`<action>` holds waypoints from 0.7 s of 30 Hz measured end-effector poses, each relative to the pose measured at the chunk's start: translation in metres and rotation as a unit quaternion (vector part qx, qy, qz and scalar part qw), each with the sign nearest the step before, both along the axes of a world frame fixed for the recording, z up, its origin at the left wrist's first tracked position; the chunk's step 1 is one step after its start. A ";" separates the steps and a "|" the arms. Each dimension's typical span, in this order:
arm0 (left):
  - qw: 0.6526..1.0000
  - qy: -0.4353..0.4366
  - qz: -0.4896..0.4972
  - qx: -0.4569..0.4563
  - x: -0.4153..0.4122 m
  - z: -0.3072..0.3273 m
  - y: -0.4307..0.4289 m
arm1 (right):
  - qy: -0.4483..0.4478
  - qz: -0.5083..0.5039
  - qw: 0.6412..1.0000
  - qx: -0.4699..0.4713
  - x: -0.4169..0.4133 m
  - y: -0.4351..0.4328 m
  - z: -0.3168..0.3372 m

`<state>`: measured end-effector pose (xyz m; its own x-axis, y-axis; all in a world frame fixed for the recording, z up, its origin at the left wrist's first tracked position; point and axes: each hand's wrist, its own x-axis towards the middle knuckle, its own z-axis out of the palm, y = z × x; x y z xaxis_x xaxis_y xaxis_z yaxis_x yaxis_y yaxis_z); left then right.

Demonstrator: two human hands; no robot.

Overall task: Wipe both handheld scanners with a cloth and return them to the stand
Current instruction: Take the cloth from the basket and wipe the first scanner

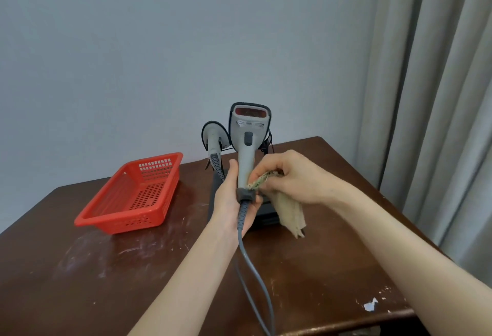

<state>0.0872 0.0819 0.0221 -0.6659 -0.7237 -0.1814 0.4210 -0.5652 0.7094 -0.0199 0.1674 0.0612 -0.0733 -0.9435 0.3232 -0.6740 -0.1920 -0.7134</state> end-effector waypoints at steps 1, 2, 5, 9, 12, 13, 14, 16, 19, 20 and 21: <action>1.000 -0.013 0.011 -0.009 0.000 -0.001 0.001 | 0.005 -0.003 1.000 0.000 -0.002 0.000 0.002; 0.999 -0.022 0.023 -0.014 -0.001 -0.002 0.002 | -0.001 -0.028 0.999 -0.023 -0.004 -0.002 0.004; 0.997 -0.044 0.055 -0.029 -0.006 0.001 0.007 | -0.054 -0.148 0.980 -0.120 -0.004 -0.009 0.009; 0.993 -0.056 0.090 -0.058 -0.010 0.003 0.007 | -0.009 -0.122 0.988 -0.098 0.004 -0.011 0.001; 0.988 -0.068 0.109 -0.083 -0.006 -0.005 0.001 | 0.057 -0.030 0.998 -0.003 0.005 -0.002 0.000; 0.987 -0.072 0.109 -0.093 -0.006 -0.007 0.002 | 0.069 -0.026 0.997 0.013 0.003 -0.002 0.001; 0.986 -0.073 0.109 -0.099 -0.006 -0.008 0.004 | 0.074 -0.044 0.996 0.004 0.001 -0.004 0.003; 0.986 -0.073 0.102 -0.107 -0.009 -0.007 0.010 | 0.059 -0.125 0.989 -0.053 -0.001 -0.010 0.006; 0.982 -0.076 0.103 -0.142 -0.011 -0.004 0.013 | 0.030 -0.185 0.975 -0.119 0.003 -0.015 0.008; 0.980 -0.076 0.107 -0.152 -0.011 -0.005 0.011 | 0.041 -0.170 0.978 -0.117 0.005 -0.014 0.006; 0.978 -0.077 0.113 -0.158 -0.009 -0.006 0.009 | 0.063 -0.141 0.983 -0.101 0.007 -0.012 0.003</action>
